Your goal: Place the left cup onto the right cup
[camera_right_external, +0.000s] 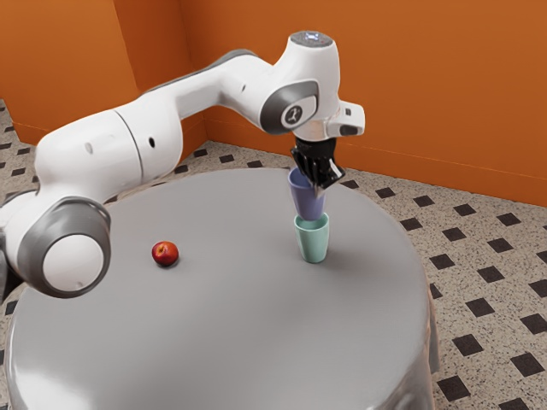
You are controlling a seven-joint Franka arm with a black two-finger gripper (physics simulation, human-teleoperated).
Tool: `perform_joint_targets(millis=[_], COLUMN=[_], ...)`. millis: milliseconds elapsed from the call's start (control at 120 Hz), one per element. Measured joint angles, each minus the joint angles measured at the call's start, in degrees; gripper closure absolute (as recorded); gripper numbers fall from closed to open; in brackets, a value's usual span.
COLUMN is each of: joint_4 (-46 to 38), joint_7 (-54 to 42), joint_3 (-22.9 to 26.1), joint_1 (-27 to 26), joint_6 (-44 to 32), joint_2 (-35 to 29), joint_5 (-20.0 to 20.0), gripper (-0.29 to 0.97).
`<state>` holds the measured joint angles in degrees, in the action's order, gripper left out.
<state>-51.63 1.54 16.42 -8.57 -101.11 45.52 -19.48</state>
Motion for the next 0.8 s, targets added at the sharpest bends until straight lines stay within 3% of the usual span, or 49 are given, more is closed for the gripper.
perform_joint_targets(millis=[500, 800], joint_4=[0.02, -0.06], joint_7=[0.05, 0.13], joint_3=[1.85, 1.94], joint_1=[1.54, 1.62], joint_6=[-2.63, -2.92], joint_2=[2.42, 2.47], joint_5=[-1.54, -1.19], gripper=[0.78, 0.56])
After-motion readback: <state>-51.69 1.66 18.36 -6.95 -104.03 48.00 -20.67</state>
